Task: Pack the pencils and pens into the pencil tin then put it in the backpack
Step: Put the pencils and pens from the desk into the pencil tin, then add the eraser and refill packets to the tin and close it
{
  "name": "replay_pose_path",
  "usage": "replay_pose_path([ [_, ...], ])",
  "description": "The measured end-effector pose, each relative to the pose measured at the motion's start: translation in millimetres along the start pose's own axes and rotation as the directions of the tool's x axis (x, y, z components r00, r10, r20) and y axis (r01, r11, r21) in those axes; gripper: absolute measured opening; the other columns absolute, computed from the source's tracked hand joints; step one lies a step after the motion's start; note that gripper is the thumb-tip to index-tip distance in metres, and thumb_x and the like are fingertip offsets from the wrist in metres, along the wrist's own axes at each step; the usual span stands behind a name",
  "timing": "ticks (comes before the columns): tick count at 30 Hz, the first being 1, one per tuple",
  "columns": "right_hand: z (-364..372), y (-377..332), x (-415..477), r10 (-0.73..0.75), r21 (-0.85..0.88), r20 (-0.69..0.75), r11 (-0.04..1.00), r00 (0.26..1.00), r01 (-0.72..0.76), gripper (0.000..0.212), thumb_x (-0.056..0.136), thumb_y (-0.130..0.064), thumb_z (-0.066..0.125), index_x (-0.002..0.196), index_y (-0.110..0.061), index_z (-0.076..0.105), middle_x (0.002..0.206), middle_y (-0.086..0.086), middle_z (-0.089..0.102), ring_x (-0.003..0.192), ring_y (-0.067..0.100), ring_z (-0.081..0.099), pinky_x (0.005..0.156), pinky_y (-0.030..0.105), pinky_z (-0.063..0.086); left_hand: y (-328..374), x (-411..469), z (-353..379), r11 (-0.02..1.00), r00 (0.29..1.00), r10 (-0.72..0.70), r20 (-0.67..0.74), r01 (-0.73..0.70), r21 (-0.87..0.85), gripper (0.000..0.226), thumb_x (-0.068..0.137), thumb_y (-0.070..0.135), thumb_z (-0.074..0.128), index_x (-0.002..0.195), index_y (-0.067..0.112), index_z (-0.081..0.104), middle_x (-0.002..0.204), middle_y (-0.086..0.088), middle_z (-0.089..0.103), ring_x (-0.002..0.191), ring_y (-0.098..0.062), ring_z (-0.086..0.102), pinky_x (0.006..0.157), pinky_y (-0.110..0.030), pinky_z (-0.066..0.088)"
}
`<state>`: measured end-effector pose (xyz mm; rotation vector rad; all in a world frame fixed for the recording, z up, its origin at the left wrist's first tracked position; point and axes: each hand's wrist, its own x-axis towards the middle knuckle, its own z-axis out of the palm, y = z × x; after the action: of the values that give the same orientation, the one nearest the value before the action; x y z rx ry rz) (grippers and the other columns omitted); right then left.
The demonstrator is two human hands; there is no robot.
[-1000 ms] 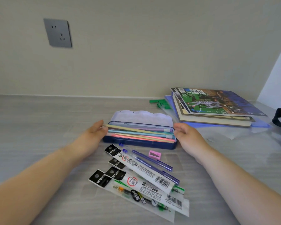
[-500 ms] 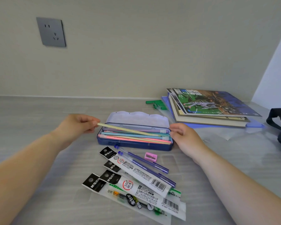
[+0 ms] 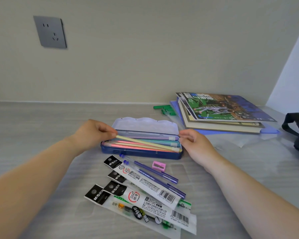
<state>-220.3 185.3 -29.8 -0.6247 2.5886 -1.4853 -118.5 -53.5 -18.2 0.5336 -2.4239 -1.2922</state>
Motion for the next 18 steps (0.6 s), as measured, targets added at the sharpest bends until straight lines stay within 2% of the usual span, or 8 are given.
replay_pose_path([
  [4,-0.2,0.4,0.2,-0.005,-0.019,-0.009,1.000,1.000,0.005,0.032,0.093,-0.012,0.045,0.125,-0.008,0.048,0.131,0.009,0.055,0.117,0.019,0.051,0.079,0.016,0.032,4.8,-1.7,2.0,0.978,0.997,0.029,0.072,-0.043,0.202,0.019,0.075,0.004,0.068,0.065,0.020,0.071,0.033,0.029,0.055,0.043,0.017,0.052,0.046,0.004,0.037],
  [6,-0.4,0.3,0.1,-0.010,-0.031,-0.010,0.999,1.000,0.009,0.032,0.093,-0.012,0.045,0.124,-0.008,0.049,0.131,0.009,0.056,0.117,0.019,0.051,0.080,0.015,0.032,6.9,-1.0,4.2,0.954,0.995,0.058,0.082,-0.079,0.289,0.009,0.075,0.006,0.069,0.079,0.010,0.075,0.036,0.025,0.056,0.051,0.006,0.056,0.047,0.004,0.037],
  [10,0.6,-1.4,-0.9,-0.027,-0.044,0.010,0.999,1.000,0.028,0.033,0.093,-0.011,0.045,0.125,-0.007,0.048,0.131,0.010,0.055,0.117,0.019,0.051,0.085,0.019,0.035,5.2,-5.6,8.6,0.944,0.989,0.149,0.008,-0.144,0.296,0.014,0.080,0.008,0.062,0.091,0.006,0.071,0.075,0.007,0.061,0.070,-0.010,0.053,0.058,0.001,0.037],
  [12,2.1,-1.9,-1.5,-0.041,-0.049,0.013,0.998,0.999,0.042,0.034,0.093,-0.010,0.045,0.126,-0.006,0.047,0.132,0.011,0.054,0.116,0.020,0.051,0.086,0.020,0.036,2.3,-8.6,9.0,0.930,0.976,0.215,-0.034,-0.194,0.312,0.031,0.084,0.009,0.057,0.115,0.007,0.060,0.112,-0.006,0.060,0.098,-0.019,0.054,0.082,-0.006,0.035],
  [13,2.4,-2.0,-1.6,-0.044,-0.049,0.015,0.998,0.999,0.045,0.034,0.093,-0.010,0.046,0.127,-0.006,0.046,0.132,0.012,0.053,0.116,0.020,0.051,0.086,0.020,0.036,1.0,-9.3,9.2,0.926,0.977,0.211,-0.025,-0.192,0.325,0.040,0.087,0.011,0.054,0.127,0.011,0.050,0.132,-0.009,0.049,0.118,-0.021,0.046,0.097,-0.014,0.029],
  [14,2.2,-1.6,-1.6,-0.047,-0.044,0.023,0.998,0.999,0.048,0.035,0.092,-0.010,0.046,0.127,-0.006,0.046,0.133,0.012,0.053,0.114,0.019,0.052,0.086,0.020,0.036,0.3,-10.2,9.5,0.938,0.985,0.173,-0.011,-0.162,0.306,0.047,0.089,0.012,0.050,0.135,0.013,0.039,0.143,-0.009,0.038,0.130,-0.021,0.036,0.104,-0.020,0.024],
  [16,1.6,-0.3,-0.6,-0.056,-0.026,0.047,0.998,0.997,0.057,0.036,0.092,-0.008,0.046,0.128,-0.006,0.044,0.134,0.011,0.051,0.106,0.014,0.050,0.085,0.019,0.034,-1.6,-10.5,11.6,0.965,0.994,0.102,0.036,-0.107,0.239,0.050,0.092,0.011,0.044,0.139,0.012,0.029,0.148,-0.011,0.032,0.130,-0.017,0.034,0.097,-0.017,0.026],
  [18,1.2,-0.8,-0.8,-0.063,-0.012,0.080,0.998,0.995,0.064,0.038,0.093,-0.006,0.044,0.130,-0.006,0.042,0.137,0.011,0.050,0.107,0.012,0.048,0.087,0.019,0.034,-3.6,-10.2,14.7,0.958,0.995,0.067,0.075,-0.085,0.272,0.046,0.093,0.010,0.040,0.138,0.008,0.031,0.148,-0.011,0.033,0.130,-0.019,0.035,0.091,-0.015,0.026],
])
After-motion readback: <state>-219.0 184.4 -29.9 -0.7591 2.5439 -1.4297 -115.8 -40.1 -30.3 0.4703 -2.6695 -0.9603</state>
